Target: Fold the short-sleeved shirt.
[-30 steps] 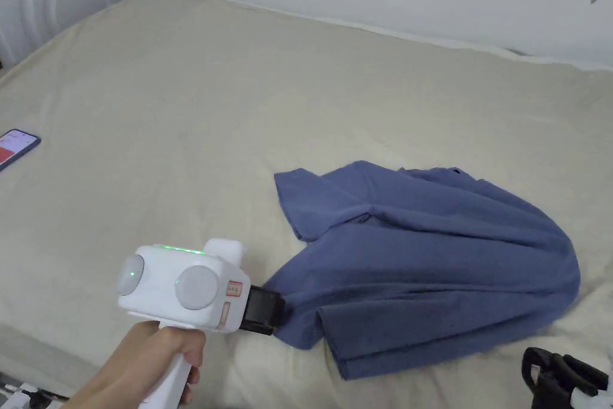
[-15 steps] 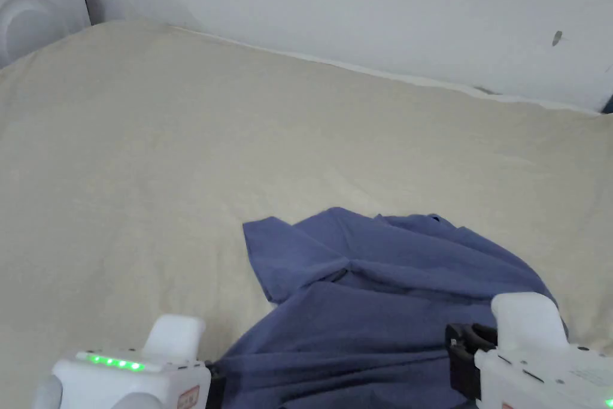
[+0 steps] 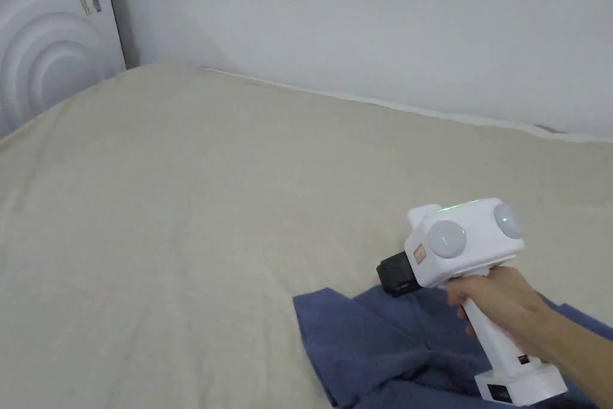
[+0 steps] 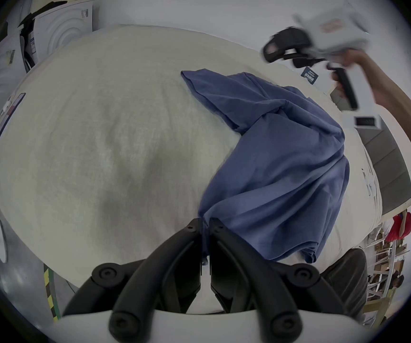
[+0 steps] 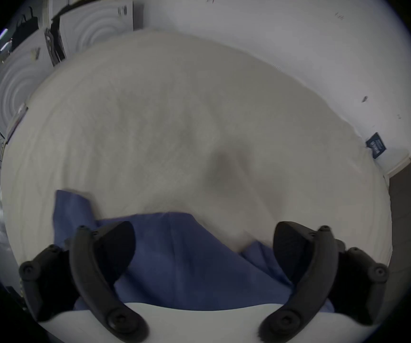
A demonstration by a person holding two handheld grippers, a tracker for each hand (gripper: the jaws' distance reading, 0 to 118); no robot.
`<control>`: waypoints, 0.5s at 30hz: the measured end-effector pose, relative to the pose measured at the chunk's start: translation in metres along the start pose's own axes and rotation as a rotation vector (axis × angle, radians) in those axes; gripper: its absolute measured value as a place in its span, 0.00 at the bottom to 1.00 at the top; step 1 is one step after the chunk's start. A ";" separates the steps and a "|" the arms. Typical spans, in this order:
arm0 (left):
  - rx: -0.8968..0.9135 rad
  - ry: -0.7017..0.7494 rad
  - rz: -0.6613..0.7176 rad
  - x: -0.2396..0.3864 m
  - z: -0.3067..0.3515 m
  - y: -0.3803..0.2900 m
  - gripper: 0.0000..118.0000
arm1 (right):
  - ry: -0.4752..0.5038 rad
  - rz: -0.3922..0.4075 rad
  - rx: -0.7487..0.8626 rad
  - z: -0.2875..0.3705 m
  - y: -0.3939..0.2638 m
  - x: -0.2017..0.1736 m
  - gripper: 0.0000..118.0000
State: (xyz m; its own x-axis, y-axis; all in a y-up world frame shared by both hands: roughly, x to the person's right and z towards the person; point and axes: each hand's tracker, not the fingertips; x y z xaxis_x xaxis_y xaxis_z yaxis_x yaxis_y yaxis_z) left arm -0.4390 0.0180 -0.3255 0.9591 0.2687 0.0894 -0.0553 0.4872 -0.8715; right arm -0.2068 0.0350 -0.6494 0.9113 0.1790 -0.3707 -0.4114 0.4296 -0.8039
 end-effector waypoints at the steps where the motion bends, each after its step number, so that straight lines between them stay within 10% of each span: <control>1: 0.001 -0.004 0.005 -0.001 -0.001 -0.001 0.03 | 0.009 0.010 -0.012 -0.008 0.001 -0.005 0.84; 4: -0.009 -0.018 0.018 -0.004 -0.004 -0.001 0.03 | 0.040 0.034 -0.019 -0.013 -0.003 -0.016 0.67; 5: -0.010 -0.018 0.020 -0.002 -0.004 -0.001 0.03 | 0.039 0.029 -0.012 -0.006 -0.004 -0.016 0.49; 6: -0.013 -0.019 0.019 -0.002 -0.004 0.000 0.03 | 0.122 0.006 -0.011 0.001 -0.003 -0.009 0.03; 15: 0.037 0.032 0.015 0.019 0.028 0.016 0.03 | -0.032 -0.067 0.174 0.131 -0.046 0.044 0.03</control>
State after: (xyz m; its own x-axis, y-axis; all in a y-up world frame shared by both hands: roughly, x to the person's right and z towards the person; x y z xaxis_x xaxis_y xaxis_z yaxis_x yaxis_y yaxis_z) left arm -0.4298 0.0542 -0.3247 0.9665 0.2492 0.0607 -0.0790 0.5144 -0.8539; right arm -0.1457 0.1388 -0.5679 0.9377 0.1718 -0.3019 -0.3435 0.5876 -0.7326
